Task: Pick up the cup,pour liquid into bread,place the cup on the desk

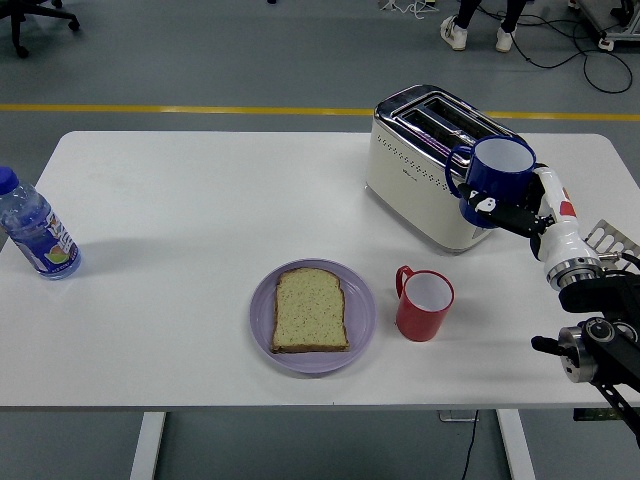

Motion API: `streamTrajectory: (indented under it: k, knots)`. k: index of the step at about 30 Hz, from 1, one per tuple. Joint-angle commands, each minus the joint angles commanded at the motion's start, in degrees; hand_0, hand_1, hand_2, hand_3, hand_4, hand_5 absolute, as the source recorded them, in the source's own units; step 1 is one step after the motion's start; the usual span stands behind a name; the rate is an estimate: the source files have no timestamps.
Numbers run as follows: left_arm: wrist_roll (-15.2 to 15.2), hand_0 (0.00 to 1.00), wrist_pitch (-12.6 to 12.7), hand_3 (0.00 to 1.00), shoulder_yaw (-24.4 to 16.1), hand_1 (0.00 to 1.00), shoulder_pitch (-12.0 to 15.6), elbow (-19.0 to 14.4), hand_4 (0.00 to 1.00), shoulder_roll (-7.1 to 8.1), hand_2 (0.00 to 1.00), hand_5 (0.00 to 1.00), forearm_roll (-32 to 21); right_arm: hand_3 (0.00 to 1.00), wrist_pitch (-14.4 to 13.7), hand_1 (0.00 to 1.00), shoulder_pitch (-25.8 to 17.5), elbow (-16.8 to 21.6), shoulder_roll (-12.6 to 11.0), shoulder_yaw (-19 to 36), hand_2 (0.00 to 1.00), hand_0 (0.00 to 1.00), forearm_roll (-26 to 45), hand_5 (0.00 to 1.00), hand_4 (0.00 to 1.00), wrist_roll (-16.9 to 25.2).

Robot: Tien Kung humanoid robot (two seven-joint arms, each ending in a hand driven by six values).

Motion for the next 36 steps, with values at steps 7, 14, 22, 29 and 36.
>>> streamTrajectory:
  k: [7,14,22,29,36]
  knots:
    - [0.0,0.635,0.0,0.555,0.3,0.646,-0.2,0.0,0.325,-0.04,0.657,0.837,0.2,0.581,0.0,0.493,-4.5,-6.6,2.1,3.4,0.572,0.582,0.4,0.002,0.520,14.3]
    - [0.0,0.635,0.0,0.554,0.3,0.646,0.0,0.0,0.325,-0.10,0.657,0.836,0.2,0.581,0.0,0.500,-7.7,-11.3,4.2,5.7,0.574,0.607,5.3,0.002,0.521,24.4]
    - [0.0,0.635,0.0,0.553,0.9,0.646,0.3,0.0,0.324,-0.17,0.657,0.834,0.2,0.578,0.0,0.494,-11.1,-16.7,6.2,7.8,0.568,0.606,6.2,0.002,0.513,30.4]
    - [0.0,0.635,0.0,0.553,1.2,0.646,0.4,0.0,0.325,-0.17,0.657,0.835,0.1,0.577,0.0,0.489,-12.9,-21.9,7.8,8.7,0.568,0.600,4.9,0.002,0.512,33.5]
    - [0.0,0.635,0.0,0.555,1.4,0.646,0.4,0.0,0.325,-0.17,0.657,0.836,0.1,0.577,1.3,0.490,-13.3,-25.6,10.1,9.1,0.568,0.606,4.9,0.002,0.510,34.7]
